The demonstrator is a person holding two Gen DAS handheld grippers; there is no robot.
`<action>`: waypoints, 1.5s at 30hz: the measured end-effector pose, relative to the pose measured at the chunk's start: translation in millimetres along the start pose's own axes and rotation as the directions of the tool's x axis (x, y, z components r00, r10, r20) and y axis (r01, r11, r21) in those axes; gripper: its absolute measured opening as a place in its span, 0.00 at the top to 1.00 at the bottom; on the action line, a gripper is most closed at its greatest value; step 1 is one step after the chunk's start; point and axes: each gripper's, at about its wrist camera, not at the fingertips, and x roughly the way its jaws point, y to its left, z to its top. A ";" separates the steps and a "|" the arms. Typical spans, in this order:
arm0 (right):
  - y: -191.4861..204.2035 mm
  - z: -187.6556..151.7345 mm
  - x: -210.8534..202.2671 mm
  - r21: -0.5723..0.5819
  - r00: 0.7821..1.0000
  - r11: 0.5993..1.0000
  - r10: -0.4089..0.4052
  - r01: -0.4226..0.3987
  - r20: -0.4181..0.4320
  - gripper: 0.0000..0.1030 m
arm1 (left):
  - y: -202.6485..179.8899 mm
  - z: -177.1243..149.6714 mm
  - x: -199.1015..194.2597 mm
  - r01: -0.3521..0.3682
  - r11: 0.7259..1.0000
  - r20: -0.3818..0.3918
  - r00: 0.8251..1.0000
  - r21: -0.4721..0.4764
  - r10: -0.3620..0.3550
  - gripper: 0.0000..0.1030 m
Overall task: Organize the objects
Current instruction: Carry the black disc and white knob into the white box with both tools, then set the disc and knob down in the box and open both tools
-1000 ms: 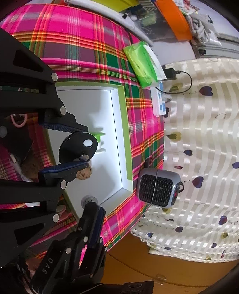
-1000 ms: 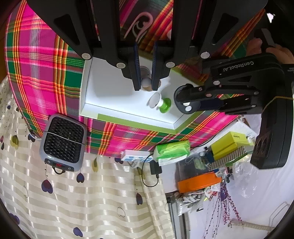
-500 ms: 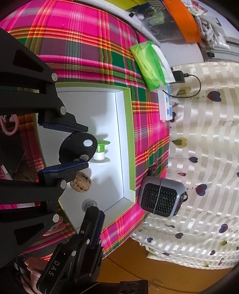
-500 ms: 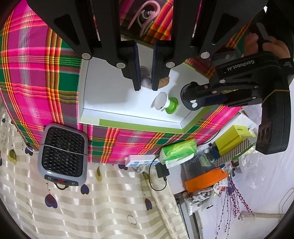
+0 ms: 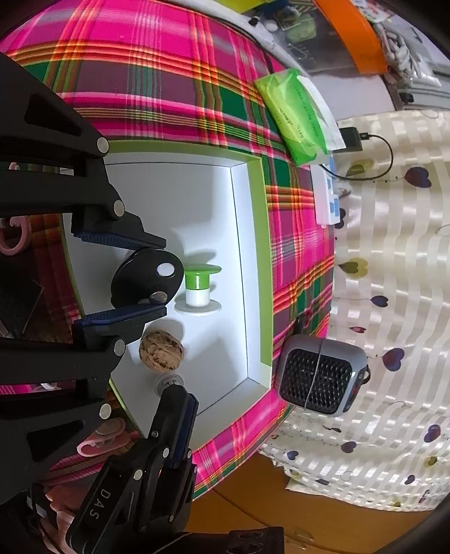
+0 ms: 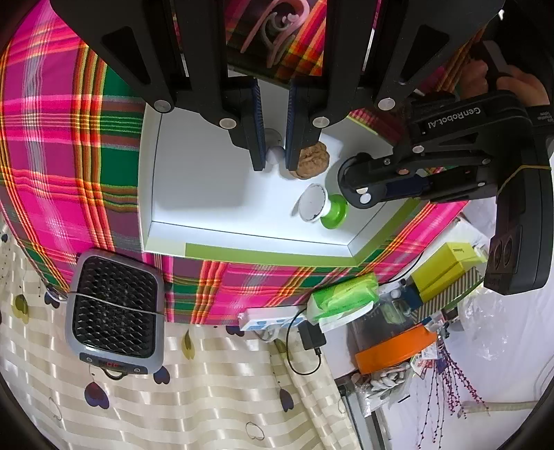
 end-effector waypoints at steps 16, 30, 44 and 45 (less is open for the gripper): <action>-4.0 -0.8 0.0 0.025 1.000 1.000 -0.004 0.004 0.004 0.85 | 3.1 1.3 0.5 -0.001 1.000 0.005 1.000 -0.009 0.001 0.72; -2.0 -1.0 -10.3 0.021 0.999 1.000 -0.016 0.015 0.047 0.71 | 6.1 2.8 -11.7 -0.025 1.000 0.048 0.999 -0.019 0.025 0.72; 9.7 -4.9 -31.8 0.007 0.995 0.999 -0.044 0.044 0.092 0.64 | 0.6 -0.7 -33.3 -0.021 1.000 0.097 0.995 -0.008 0.022 0.72; 9.9 -5.5 -33.6 0.009 0.995 0.999 -0.042 0.042 0.094 0.64 | -0.5 -1.4 -34.7 -0.020 1.000 0.098 0.995 -0.006 0.021 0.72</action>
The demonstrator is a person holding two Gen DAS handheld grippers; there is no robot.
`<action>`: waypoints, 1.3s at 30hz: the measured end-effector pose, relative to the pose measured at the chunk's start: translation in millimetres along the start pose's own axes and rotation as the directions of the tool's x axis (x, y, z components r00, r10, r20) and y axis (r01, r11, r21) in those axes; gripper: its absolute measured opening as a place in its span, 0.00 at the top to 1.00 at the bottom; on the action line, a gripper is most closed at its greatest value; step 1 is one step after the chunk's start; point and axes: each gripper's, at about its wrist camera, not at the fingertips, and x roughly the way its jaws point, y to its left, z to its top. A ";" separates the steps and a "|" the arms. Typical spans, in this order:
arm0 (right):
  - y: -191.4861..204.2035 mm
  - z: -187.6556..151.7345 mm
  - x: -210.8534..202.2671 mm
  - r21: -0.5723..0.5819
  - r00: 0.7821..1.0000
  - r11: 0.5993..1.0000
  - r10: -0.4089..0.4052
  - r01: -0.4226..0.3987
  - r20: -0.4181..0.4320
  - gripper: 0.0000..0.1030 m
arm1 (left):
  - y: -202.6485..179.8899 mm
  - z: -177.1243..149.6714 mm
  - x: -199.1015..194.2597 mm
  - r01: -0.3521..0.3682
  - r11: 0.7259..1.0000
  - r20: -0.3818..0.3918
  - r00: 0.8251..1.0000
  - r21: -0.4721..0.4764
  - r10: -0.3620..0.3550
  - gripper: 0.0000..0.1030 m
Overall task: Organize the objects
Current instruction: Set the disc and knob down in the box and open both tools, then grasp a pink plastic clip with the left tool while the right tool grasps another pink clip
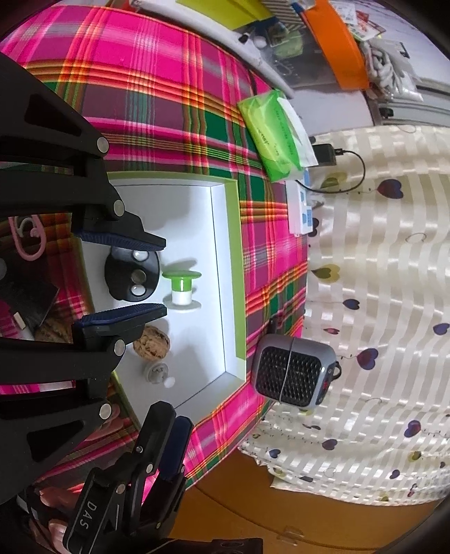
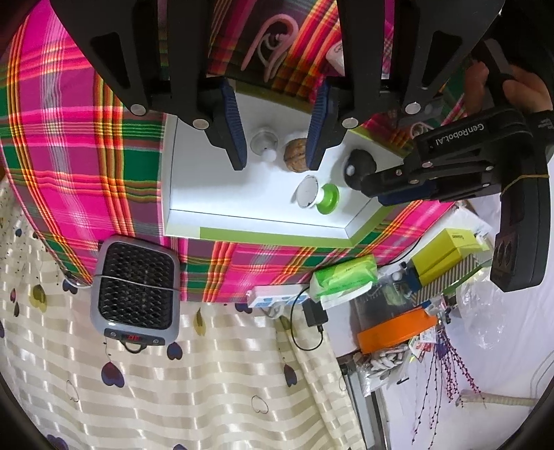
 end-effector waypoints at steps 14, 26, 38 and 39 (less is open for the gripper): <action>13.8 -15.7 -23.0 -0.013 1.000 1.000 0.009 -0.009 0.003 0.59 | -7.7 -17.1 -21.3 0.002 1.000 0.015 1.000 0.009 -0.002 0.72; 20.9 -28.8 -31.3 -0.028 1.000 0.999 -0.017 0.016 -0.020 0.59 | -10.0 -30.5 -33.5 0.004 1.000 0.020 1.000 0.013 -0.004 0.72; 14.1 -43.1 -32.1 0.000 0.998 0.999 -0.035 0.035 -0.057 0.59 | -10.2 -47.1 -41.1 -0.009 1.000 0.010 1.000 0.017 0.008 0.72; 13.6 -43.8 -32.1 0.002 0.998 0.999 -0.035 0.035 -0.058 0.59 | -10.2 -47.6 -41.1 -0.009 1.000 0.008 1.000 0.016 0.009 0.72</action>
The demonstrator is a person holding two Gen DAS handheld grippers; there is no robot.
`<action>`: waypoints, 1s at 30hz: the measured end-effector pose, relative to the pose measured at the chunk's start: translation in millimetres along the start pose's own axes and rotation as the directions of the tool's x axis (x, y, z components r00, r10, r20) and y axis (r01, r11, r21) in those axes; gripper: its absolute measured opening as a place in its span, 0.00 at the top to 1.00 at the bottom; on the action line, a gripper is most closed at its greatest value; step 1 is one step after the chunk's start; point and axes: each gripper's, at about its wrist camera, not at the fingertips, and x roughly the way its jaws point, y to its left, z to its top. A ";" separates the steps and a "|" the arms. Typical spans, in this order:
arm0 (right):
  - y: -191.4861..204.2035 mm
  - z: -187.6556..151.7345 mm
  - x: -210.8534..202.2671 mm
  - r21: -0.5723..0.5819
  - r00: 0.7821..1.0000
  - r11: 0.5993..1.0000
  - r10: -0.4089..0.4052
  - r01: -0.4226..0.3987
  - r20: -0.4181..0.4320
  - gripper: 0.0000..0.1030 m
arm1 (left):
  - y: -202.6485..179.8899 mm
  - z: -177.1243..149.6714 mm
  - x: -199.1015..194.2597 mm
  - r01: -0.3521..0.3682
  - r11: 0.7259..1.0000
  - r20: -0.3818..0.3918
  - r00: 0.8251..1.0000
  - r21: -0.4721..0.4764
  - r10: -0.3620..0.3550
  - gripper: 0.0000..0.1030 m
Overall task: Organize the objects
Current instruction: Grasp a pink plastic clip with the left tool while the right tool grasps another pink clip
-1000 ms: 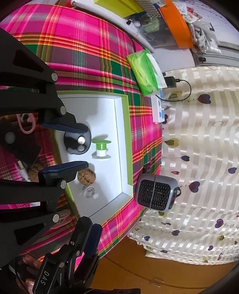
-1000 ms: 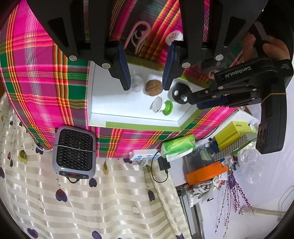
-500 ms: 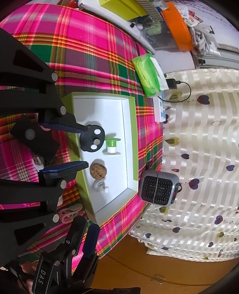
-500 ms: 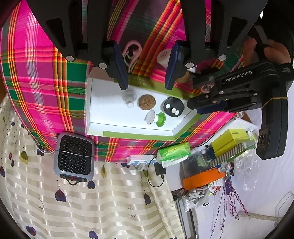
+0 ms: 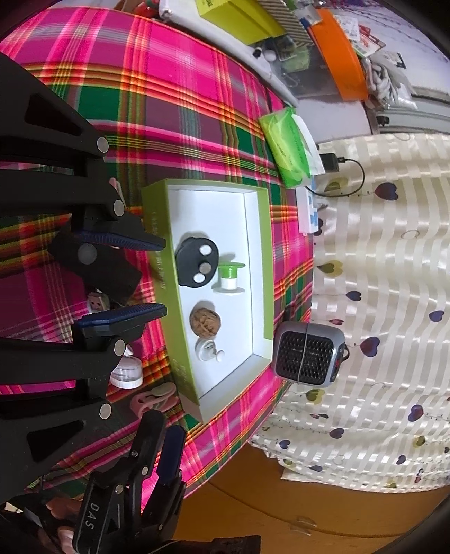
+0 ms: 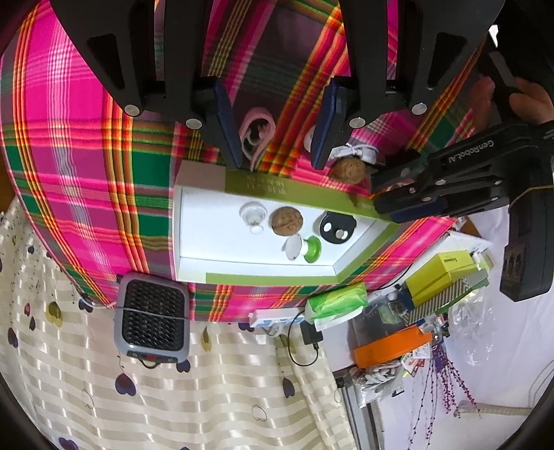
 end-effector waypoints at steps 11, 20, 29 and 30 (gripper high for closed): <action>-2.7 -3.5 4.0 0.012 1.000 1.000 0.001 0.000 -0.017 0.59 | 0.1 -5.6 -0.5 -0.007 1.000 -0.009 1.000 0.000 0.007 0.72; -6.7 -5.1 8.9 0.027 0.999 1.000 -0.004 0.005 -0.037 0.59 | 0.7 -10.9 -3.3 0.001 1.000 -0.012 1.000 0.001 -0.001 0.72; -7.6 -6.2 12.6 0.032 0.998 0.999 -0.003 0.005 -0.057 0.59 | 9.7 -11.5 -8.3 -0.005 1.000 0.000 1.000 -0.020 0.005 0.72; -8.0 -6.0 13.3 0.034 0.998 0.999 -0.003 0.005 -0.060 0.59 | 12.2 -12.0 -8.0 -0.010 1.000 -0.002 1.000 -0.025 0.010 0.72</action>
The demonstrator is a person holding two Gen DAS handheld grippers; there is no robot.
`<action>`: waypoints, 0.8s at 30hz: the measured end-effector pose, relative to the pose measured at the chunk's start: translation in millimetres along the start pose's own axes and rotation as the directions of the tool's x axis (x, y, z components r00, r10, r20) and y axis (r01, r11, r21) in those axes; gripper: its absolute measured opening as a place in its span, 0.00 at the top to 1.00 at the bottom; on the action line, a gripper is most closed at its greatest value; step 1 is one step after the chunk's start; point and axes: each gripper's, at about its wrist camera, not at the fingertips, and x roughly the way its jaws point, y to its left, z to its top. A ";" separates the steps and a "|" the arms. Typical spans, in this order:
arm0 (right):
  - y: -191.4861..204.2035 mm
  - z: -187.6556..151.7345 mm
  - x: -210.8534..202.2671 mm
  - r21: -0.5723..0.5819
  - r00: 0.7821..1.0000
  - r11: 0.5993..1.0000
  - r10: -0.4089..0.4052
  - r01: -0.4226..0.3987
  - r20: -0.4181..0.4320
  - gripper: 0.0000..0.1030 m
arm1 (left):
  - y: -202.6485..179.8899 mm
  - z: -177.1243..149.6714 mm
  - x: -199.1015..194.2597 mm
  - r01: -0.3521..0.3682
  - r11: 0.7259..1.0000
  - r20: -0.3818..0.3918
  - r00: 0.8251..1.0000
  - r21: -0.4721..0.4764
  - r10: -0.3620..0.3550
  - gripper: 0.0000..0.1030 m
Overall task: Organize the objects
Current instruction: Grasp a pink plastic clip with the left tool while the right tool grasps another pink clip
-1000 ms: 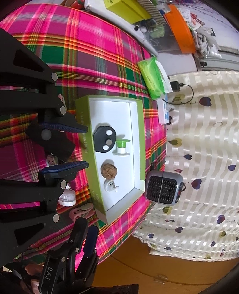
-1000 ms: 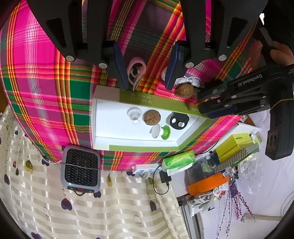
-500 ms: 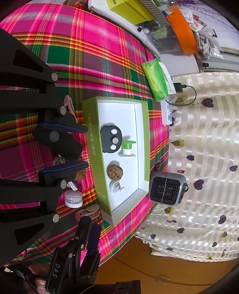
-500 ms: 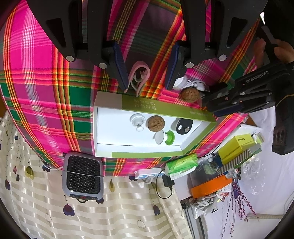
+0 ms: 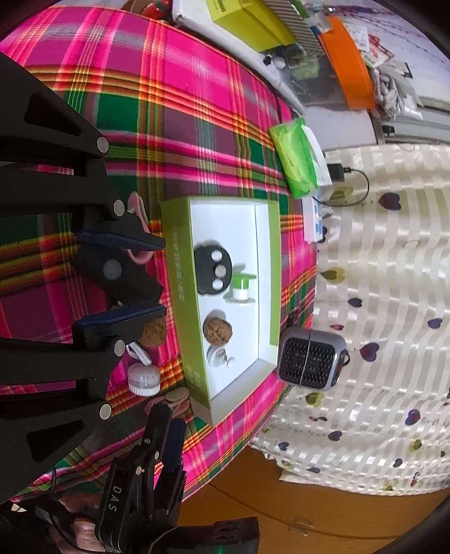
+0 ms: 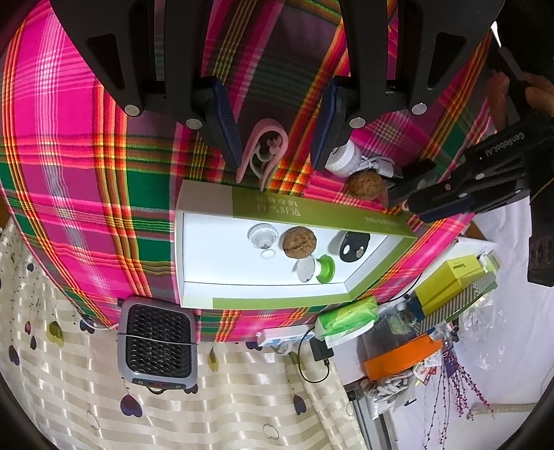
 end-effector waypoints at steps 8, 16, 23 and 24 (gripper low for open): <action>-2.6 0.4 6.0 0.016 1.000 1.000 0.000 0.001 -0.031 0.59 | 10.4 -0.7 2.8 -0.017 1.000 -0.007 1.000 -0.018 0.017 0.72; -2.9 0.9 11.0 0.019 0.998 1.000 0.001 0.000 -0.059 0.59 | 27.4 0.7 4.7 -0.038 0.999 -0.015 0.999 -0.006 0.038 0.71; -3.4 0.7 13.2 0.017 0.998 1.000 -0.008 0.009 -0.070 0.69 | 35.0 1.0 12.6 -0.003 1.000 -0.047 0.999 0.016 0.003 0.70; -3.8 0.9 13.5 0.018 0.997 1.000 -0.008 0.009 -0.072 0.71 | 35.2 1.2 12.9 0.008 1.000 -0.050 0.999 0.016 -0.007 0.70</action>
